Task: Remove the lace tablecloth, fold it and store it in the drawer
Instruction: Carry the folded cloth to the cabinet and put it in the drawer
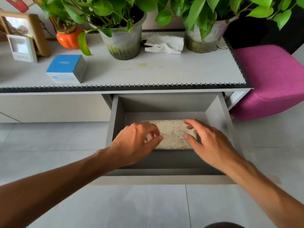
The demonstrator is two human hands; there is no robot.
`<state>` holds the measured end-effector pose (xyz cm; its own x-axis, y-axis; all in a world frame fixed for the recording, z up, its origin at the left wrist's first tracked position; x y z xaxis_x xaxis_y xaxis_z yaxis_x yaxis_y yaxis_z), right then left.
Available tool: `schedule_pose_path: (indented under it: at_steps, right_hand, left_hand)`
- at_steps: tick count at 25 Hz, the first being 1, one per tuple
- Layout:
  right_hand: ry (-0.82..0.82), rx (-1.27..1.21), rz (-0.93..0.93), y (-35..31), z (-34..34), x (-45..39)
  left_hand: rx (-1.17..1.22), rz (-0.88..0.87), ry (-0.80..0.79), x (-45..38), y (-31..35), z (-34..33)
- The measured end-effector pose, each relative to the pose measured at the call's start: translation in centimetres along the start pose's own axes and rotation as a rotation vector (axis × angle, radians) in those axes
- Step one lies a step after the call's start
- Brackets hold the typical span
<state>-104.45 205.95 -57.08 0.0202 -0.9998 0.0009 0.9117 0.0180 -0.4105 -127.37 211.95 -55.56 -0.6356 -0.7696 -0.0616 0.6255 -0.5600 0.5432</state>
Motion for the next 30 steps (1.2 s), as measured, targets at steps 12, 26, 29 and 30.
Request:
schedule_pose_path:
  at_steps: [12,26,29,30]
  right_hand:
    - [0.05,0.77,0.638,8.5,-8.8,13.4]
    - [0.258,0.608,0.171,9.6,-5.8,1.7]
    - [0.236,0.662,0.111,9.4,-5.1,-1.3]
    - [0.215,0.672,0.087,9.3,-4.9,-2.3]
  left_hand:
    - [-1.345,-0.787,-0.381,13.0,-5.2,-4.9]
    - [-1.142,-0.417,-0.224,1.5,-8.5,-2.2]
    - [-1.159,-0.386,-0.21,-1.0,-8.3,-1.4]
    - [-1.156,-0.375,-0.21,-1.8,-8.5,-1.2]
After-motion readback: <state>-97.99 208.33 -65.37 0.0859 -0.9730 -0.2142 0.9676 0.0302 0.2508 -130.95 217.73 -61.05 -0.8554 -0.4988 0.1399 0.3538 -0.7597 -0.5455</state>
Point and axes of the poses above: each hand's wrist, its own x-axis away from the middle knuckle, its own z-axis out of the back of the hand, y = z × x, the point moved 1 cm from there along -x, towards the middle knuckle, and after that the axes turned 3 degrees about -z, right-handed, at the moved point
